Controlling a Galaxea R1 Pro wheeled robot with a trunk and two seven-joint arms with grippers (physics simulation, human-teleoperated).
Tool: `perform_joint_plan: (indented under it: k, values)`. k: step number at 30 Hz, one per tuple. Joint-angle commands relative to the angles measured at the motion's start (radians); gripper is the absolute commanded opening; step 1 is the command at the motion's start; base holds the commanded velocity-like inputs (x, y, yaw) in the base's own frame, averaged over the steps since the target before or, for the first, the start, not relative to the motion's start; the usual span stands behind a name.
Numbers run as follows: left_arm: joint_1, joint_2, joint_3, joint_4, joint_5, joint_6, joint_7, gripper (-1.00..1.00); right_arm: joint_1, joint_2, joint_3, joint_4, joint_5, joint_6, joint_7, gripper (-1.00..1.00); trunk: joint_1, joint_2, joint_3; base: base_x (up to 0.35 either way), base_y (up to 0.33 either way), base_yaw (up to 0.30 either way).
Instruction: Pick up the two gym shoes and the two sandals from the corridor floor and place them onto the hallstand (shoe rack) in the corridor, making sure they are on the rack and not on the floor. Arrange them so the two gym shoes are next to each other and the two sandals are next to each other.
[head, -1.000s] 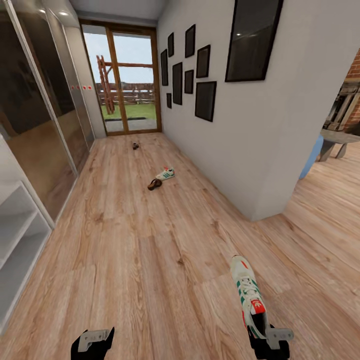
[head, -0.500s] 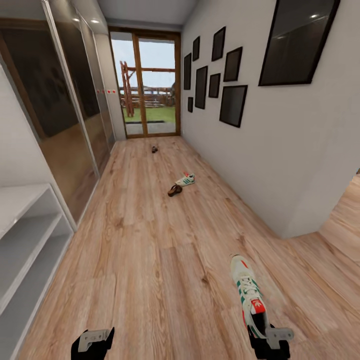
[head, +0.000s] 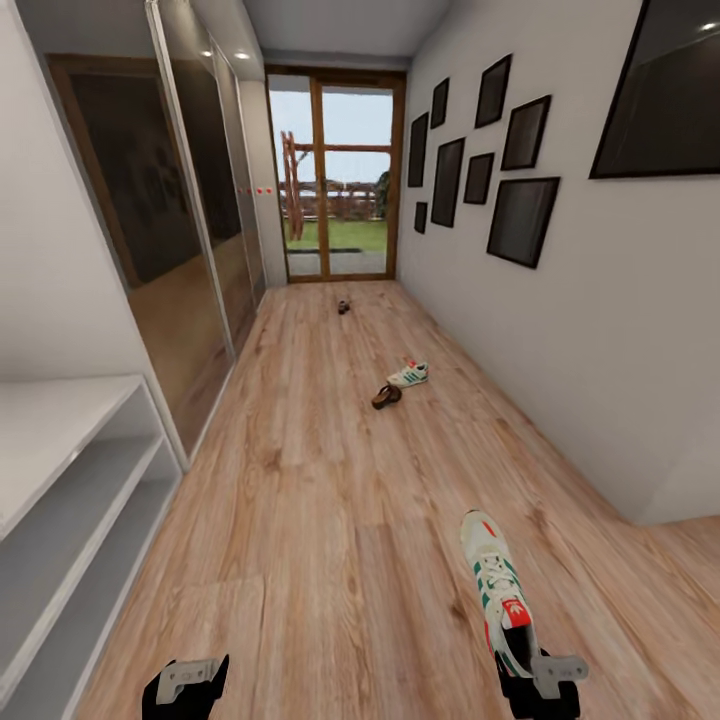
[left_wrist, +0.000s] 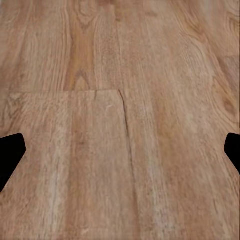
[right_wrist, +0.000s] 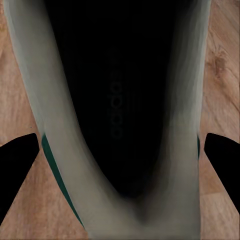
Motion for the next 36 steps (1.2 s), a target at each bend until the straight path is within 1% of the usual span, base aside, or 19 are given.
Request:
perform_joint_plan:
  k: [1, 12, 18, 36]
  values:
    - [-0.001, -0.001, 0.006, 0.002, 0.0, -0.002, -0.009, 1.0, 0.0, 0.0, -0.002, 0.0, 0.006, -0.003, 0.0, -1.0, 0.0, 0.0, 0.0, 0.327, 0.054, 0.127]
    - [-0.001, -0.001, 0.006, 0.002, 0.0, -0.002, -0.009, 1.0, 0.0, 0.001, -0.002, 0.002, 0.006, -0.001, 0.001, -1.0, 0.0, 0.0, 0.004, 0.336, 0.01, 0.027]
    - [-0.001, -0.001, 0.006, 0.003, 0.0, -0.002, -0.009, 1.0, 0.0, 0.002, -0.001, 0.042, 0.003, -0.001, -0.003, -1.0, 0.0, 0.0, 0.004, 0.338, 0.0, 0.0]
    - [-0.001, -0.001, 0.006, 0.003, 0.0, -0.002, -0.009, 1.0, 0.0, 0.001, -0.002, 0.044, 0.001, -0.001, 0.004, -1.0, 0.0, 0.0, 0.004, 0.338, 0.0, 0.0]
